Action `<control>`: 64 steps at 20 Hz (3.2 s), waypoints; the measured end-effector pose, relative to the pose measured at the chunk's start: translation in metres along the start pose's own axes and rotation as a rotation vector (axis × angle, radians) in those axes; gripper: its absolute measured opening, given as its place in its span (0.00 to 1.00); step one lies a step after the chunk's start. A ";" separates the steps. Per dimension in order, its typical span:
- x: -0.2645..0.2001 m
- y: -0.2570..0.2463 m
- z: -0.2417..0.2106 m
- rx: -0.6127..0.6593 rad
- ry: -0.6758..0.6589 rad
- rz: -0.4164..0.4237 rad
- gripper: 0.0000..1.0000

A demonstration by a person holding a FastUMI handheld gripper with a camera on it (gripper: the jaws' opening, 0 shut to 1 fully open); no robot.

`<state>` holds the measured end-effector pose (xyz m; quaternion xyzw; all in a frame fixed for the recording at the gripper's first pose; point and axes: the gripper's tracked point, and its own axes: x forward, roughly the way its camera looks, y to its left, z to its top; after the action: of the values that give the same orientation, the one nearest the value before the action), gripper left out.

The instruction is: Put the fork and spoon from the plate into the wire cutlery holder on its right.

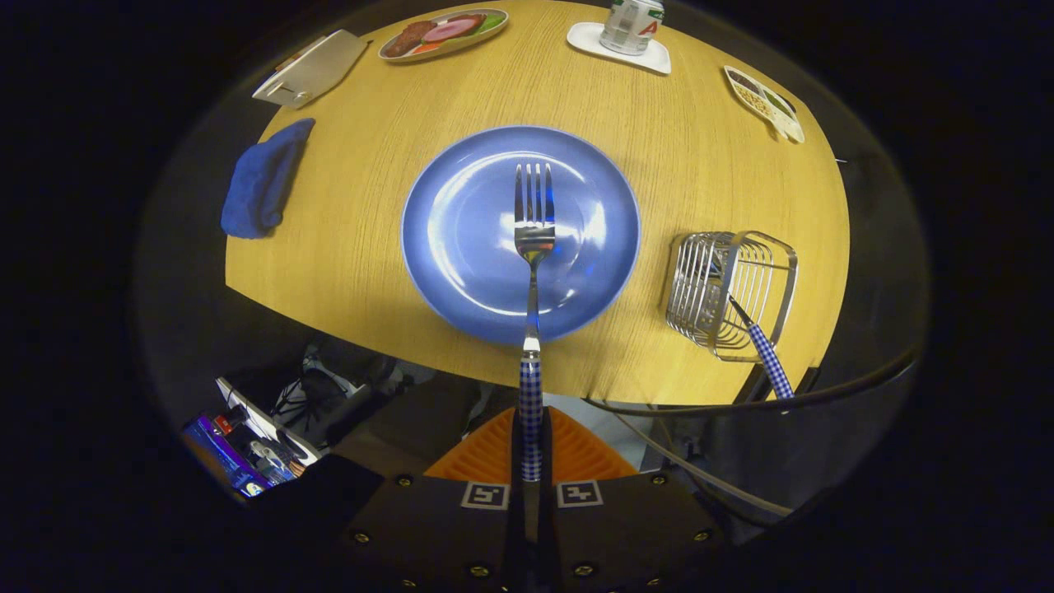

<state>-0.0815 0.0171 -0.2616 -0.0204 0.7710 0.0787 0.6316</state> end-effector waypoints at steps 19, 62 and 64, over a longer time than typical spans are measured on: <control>-0.062 -0.153 -0.062 -0.175 0.272 -0.253 0.07; -0.038 -0.180 0.004 -0.214 0.720 -0.221 0.26; -0.043 -0.177 0.001 -0.204 0.711 -0.209 0.26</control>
<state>-0.0484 -0.1598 -0.2371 -0.1875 0.9238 0.0785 0.3243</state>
